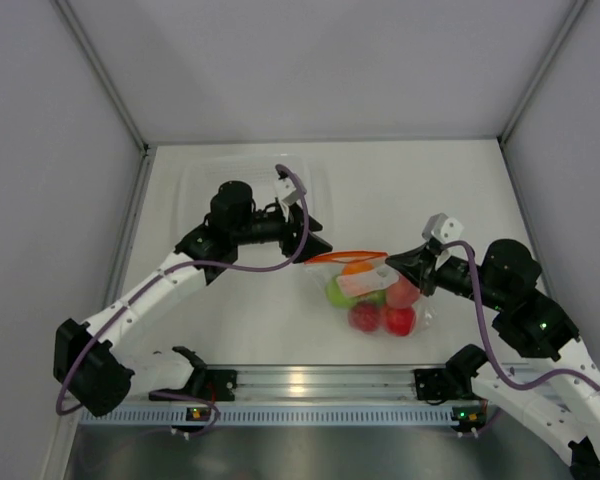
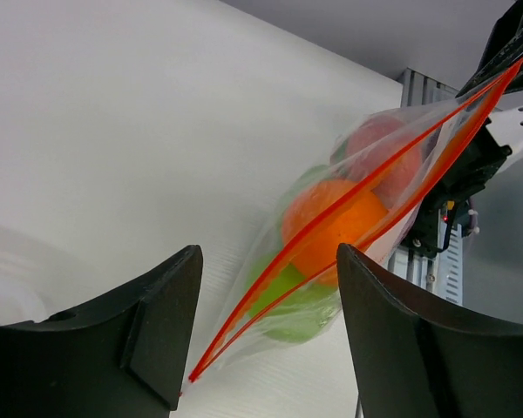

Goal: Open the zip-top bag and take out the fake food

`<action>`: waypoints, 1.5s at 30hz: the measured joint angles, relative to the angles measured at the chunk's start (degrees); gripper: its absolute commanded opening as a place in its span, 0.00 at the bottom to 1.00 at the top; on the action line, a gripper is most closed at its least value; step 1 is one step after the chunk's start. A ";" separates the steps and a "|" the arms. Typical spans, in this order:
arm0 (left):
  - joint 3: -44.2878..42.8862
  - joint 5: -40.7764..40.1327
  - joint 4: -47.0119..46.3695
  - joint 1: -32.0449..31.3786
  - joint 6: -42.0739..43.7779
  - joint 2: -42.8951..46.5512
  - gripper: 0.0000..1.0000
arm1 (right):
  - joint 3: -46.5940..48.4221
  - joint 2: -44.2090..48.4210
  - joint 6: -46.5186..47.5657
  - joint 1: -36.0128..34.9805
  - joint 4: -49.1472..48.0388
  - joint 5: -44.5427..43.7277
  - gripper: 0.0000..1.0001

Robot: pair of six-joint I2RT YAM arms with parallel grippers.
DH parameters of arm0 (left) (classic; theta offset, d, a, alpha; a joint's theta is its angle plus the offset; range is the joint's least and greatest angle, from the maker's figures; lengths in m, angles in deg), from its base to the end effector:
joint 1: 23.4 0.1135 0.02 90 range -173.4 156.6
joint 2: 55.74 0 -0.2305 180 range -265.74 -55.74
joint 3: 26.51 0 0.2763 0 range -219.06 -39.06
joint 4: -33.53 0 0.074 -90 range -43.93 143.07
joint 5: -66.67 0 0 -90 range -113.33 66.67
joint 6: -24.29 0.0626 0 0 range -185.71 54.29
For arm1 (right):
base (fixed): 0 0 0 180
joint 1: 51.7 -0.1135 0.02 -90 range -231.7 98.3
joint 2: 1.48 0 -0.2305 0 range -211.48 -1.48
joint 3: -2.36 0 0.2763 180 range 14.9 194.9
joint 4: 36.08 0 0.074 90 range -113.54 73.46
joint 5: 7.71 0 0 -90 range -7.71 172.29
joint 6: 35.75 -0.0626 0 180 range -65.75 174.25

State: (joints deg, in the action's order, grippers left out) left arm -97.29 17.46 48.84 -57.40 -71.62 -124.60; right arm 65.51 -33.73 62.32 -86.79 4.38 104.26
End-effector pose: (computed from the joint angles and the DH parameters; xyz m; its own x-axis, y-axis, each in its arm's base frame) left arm 0.2516 -0.2191 0.3096 -0.2888 0.1008 -0.9521 0.9254 0.2842 -0.2507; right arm 0.1439 0.1297 0.3565 -0.0173 -0.1713 -0.9851 -0.8458 0.5279 -0.0769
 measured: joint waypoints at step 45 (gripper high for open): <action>6.05 -2.71 -8.46 -6.56 -7.10 -9.29 0.00 | -3.15 -3.13 -0.90 0.00 -7.28 -1.05 0.00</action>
State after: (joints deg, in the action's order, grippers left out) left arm -91.24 14.75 40.38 -63.95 -78.72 -133.89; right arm 62.36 -36.85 61.43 -86.79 -2.90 103.21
